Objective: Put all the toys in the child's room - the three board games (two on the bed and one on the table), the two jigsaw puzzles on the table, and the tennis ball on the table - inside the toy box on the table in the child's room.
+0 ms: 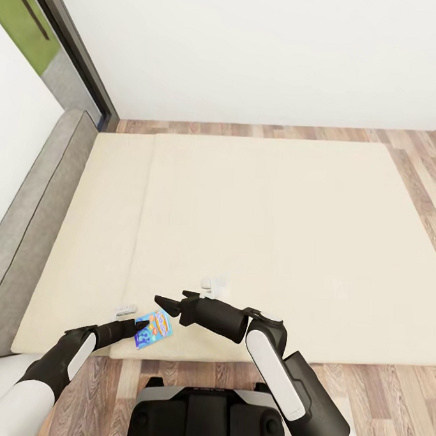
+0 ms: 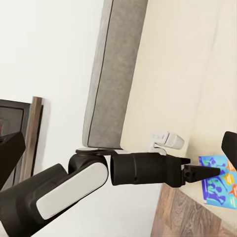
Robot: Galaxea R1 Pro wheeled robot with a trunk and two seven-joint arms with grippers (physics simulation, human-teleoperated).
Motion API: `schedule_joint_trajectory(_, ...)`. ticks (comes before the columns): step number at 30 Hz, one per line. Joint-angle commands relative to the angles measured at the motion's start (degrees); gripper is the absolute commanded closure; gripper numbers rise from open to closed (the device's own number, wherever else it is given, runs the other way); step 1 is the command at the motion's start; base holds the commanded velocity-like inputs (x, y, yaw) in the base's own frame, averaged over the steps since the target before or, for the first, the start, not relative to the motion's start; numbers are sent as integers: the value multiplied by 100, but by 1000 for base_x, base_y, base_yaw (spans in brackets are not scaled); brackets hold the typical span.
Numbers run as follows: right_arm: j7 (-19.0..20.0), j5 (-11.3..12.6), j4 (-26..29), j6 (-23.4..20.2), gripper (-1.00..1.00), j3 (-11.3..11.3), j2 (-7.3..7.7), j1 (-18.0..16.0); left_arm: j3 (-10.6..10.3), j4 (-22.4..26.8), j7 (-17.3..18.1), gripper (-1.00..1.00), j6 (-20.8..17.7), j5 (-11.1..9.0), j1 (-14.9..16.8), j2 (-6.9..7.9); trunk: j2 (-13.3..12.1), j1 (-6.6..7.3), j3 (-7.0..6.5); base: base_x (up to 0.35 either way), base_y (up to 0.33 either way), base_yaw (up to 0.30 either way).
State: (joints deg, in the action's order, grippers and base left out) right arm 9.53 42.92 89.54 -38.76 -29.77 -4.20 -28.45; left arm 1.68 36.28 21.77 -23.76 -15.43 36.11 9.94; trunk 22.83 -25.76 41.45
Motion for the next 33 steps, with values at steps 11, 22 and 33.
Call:
schedule_joint_trajectory(11,-3,-4,2,-27,-100,6,-2,16,16,6,12,-100,-50,-39,1,-1,9,-3,34,0,0,0)
schedule_joint_trajectory(22,-12,-7,2,-31,-100,6,-3,23,16,6,12,-100,-50,-39,-1,-1,9,-3,68,0,0,0)
schedule_joint_trajectory(33,-7,-16,2,-27,-100,0,-3,24,16,3,20,-100,-56,-39,1,-4,9,-3,102,0,0,0)
